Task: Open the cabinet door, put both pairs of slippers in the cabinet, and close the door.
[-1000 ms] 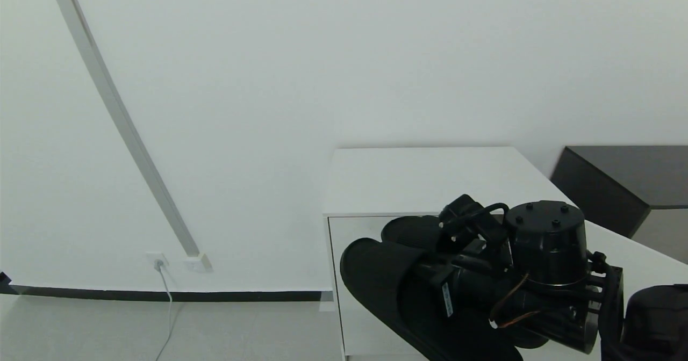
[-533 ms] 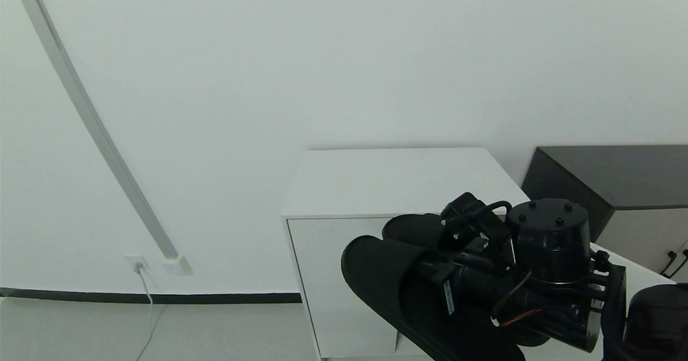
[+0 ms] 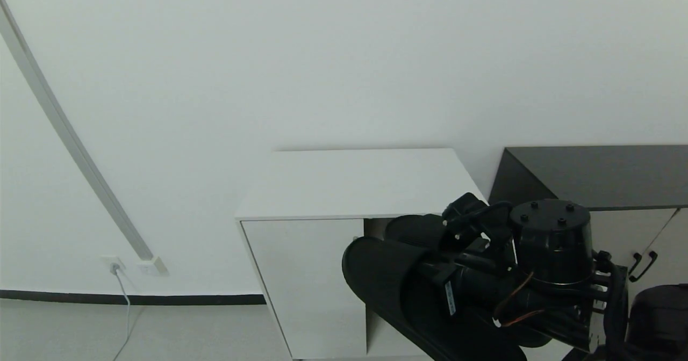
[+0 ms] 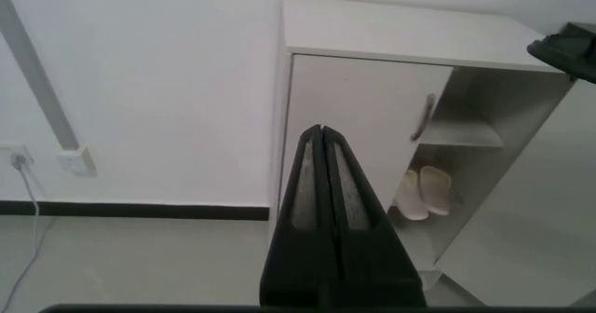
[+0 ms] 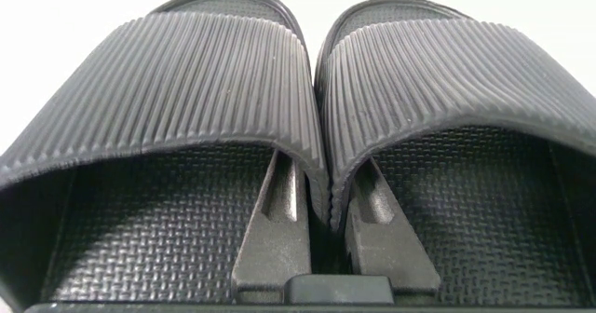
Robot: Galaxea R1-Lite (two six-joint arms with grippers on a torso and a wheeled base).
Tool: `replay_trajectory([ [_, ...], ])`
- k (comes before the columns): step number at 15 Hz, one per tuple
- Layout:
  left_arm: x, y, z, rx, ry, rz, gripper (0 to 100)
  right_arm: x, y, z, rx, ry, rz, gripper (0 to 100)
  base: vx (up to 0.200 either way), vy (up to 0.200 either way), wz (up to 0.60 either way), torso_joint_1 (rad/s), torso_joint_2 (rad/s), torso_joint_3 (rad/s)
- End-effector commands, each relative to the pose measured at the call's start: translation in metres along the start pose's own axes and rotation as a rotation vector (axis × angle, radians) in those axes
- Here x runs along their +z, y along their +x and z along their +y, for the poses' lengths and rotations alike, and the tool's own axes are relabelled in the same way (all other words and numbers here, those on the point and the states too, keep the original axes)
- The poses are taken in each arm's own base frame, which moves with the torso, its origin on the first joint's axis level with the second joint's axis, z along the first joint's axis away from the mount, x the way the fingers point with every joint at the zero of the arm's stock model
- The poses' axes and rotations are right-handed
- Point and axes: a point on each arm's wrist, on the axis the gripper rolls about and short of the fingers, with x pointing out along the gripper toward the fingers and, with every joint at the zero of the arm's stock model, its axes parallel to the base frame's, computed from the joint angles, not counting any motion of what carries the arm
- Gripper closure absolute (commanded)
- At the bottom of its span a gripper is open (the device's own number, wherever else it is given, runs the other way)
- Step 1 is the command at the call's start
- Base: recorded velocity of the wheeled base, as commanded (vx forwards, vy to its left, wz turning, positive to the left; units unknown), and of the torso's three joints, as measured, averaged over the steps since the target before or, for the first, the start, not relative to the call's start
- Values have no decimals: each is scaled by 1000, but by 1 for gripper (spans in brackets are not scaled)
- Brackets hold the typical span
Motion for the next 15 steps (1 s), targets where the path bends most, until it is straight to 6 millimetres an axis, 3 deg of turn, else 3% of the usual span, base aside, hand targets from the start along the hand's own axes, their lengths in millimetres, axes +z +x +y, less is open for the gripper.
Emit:
replay_trajectory([
  [1, 0, 0, 0, 1, -1, 0, 100, 0, -2, 0, 2, 0, -3, 100, 0, -200, 0, 2, 2, -7],
  [3, 0, 0, 0, 1, -1, 0, 100, 0, -5, 0, 2, -3, -3, 100, 0, -200, 0, 0, 0, 2],
  [11, 0, 0, 0, 2, -4, 1, 100, -3, -5, 0, 14, -4, -15, 100, 0, 0, 0, 0, 0, 0],
  [15, 0, 0, 0, 2, -5, -1, 100, -13, -4, 0, 17, -14, -3, 100, 0, 0, 0, 0, 0, 0],
])
